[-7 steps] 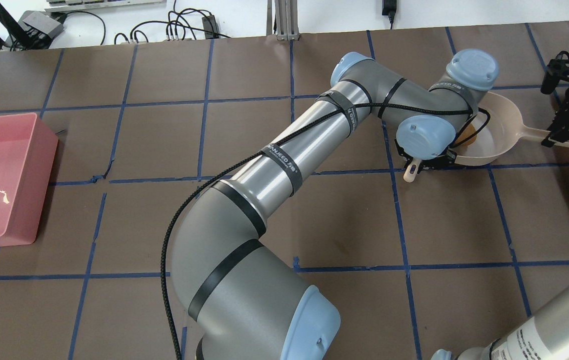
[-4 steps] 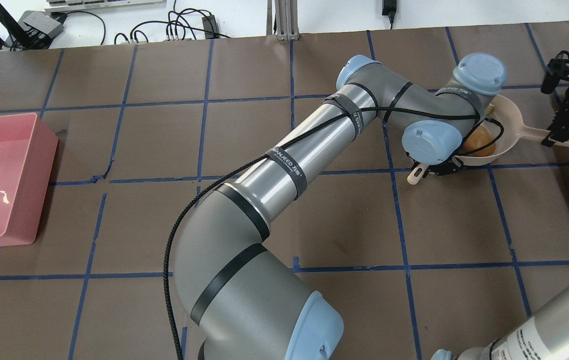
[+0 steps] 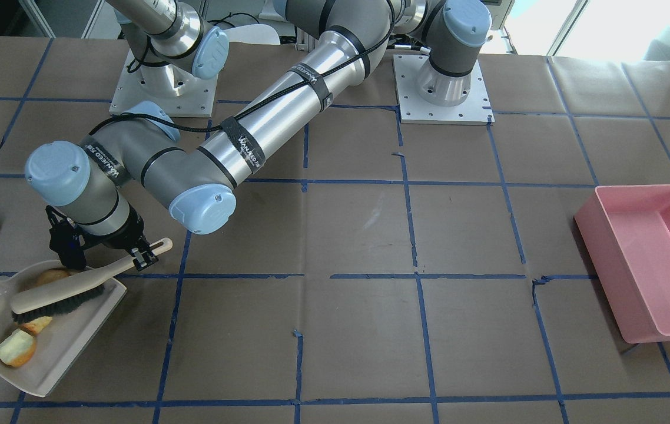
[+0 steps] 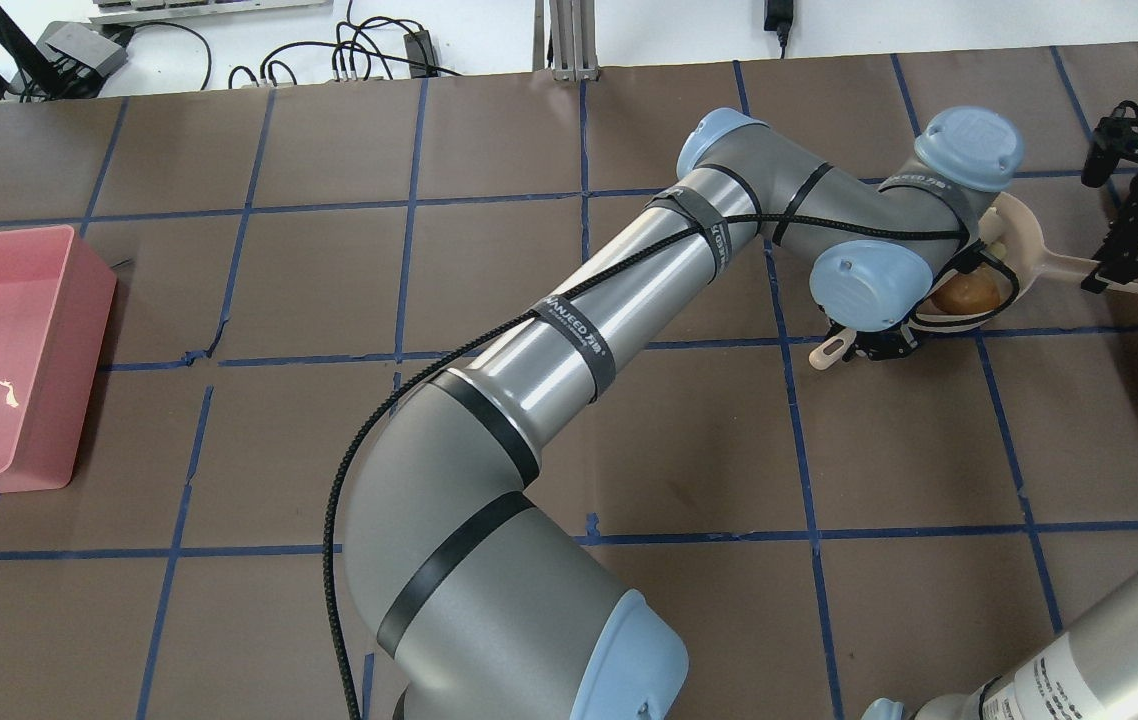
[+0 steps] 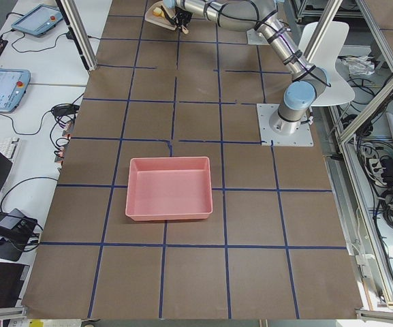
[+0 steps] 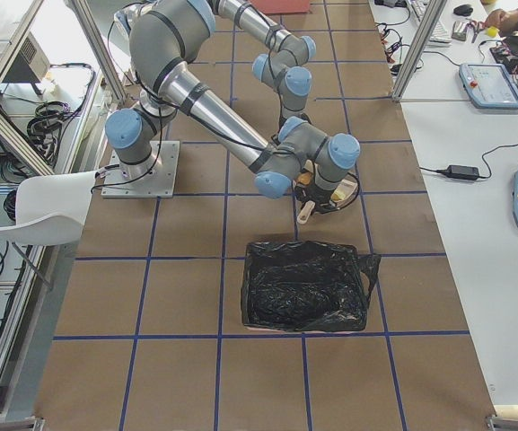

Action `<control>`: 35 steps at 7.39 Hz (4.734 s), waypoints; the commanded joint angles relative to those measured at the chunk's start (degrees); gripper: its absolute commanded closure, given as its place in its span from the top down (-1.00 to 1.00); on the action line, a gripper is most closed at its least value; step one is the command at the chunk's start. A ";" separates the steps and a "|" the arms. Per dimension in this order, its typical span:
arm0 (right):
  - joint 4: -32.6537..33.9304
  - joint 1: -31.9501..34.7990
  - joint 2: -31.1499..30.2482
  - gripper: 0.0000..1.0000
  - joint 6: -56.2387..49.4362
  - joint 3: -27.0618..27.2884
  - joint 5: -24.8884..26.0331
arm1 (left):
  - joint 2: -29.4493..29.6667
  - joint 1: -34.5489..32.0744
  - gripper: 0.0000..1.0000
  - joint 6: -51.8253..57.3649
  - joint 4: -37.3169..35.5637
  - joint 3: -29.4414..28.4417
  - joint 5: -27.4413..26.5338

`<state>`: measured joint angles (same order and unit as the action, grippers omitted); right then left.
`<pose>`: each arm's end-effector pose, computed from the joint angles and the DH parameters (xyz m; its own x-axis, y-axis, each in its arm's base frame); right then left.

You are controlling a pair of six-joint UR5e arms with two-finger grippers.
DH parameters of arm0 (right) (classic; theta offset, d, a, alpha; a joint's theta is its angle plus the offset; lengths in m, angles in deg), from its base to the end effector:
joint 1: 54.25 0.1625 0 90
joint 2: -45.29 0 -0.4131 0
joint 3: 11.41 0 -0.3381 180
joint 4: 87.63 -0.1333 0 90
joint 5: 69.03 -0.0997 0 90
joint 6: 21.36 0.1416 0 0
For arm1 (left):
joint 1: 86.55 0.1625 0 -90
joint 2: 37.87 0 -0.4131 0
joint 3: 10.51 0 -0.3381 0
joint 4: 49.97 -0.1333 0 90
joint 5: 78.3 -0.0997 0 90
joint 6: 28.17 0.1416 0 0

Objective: Sweep and dump trash in nearest bin
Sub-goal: 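Brush food pieces into the dustpan with the left gripper while the right holds it, then carry the loaded dustpan away with the right gripper while the left withdraws the brush, then release the brush on the table with the left gripper while the right tips the dustpan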

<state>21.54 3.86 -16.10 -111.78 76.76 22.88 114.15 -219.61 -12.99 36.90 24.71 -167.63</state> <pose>-0.1971 -0.5602 0.2193 -0.5174 -0.8454 -0.1327 -0.8547 0.5181 0.0321 -0.6377 -0.4847 0.1653 -0.5273 0.8491 0.0300 0.8487 0.5247 0.0661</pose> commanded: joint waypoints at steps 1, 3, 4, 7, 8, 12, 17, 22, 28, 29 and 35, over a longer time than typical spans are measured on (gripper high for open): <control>0.76 -0.01 0.05 -0.66 -0.10 -0.02 -0.14 | -2.76 0.08 -0.95 1.60 0.66 0.72 -1.37; 0.95 -0.10 -0.21 -0.67 -0.02 -0.10 -0.32 | -9.33 1.56 -0.94 -2.05 4.60 6.92 -6.35; 1.30 -0.45 -0.56 -0.68 0.25 -0.45 -2.32 | -14.86 3.84 -0.94 -6.87 4.70 14.80 -7.26; 0.34 -3.25 -3.88 -0.71 3.05 -3.44 -8.64 | -35.93 7.89 -0.94 -22.08 3.83 45.79 -6.39; -1.32 -5.96 -6.34 -0.72 4.28 -3.44 -10.84 | -41.66 10.60 -0.94 -26.83 3.22 54.95 -5.43; -13.34 -21.93 -19.25 -0.88 5.26 -3.44 -10.87 | -46.91 17.66 -0.95 -32.40 -2.33 69.01 6.18; -18.02 -42.71 -21.84 -0.92 7.62 -4.59 -10.34 | -45.15 15.99 -0.94 -39.07 -9.25 69.98 9.16; -24.63 -45.80 -20.44 -0.93 12.01 -4.76 -3.60 | -44.44 16.08 -0.89 -39.27 -10.94 71.39 9.35; -31.37 -45.63 -19.72 -0.92 16.32 -6.52 -1.55 | -43.30 16.08 -0.64 -42.17 -11.56 71.30 10.49; -31.66 -45.54 -19.64 -0.92 16.94 -6.87 -1.46 | -43.30 16.08 0.04 -41.91 -11.64 71.30 10.49; -35.35 -44.40 -19.46 -0.92 20.98 -7.40 -2.16 | -45.39 16.95 1.00 -39.20 -13.82 68.77 10.40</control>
<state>-13.16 -40.94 -35.64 -91.56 69.46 20.87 70.27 -203.32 -53.75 24.70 95.01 -157.23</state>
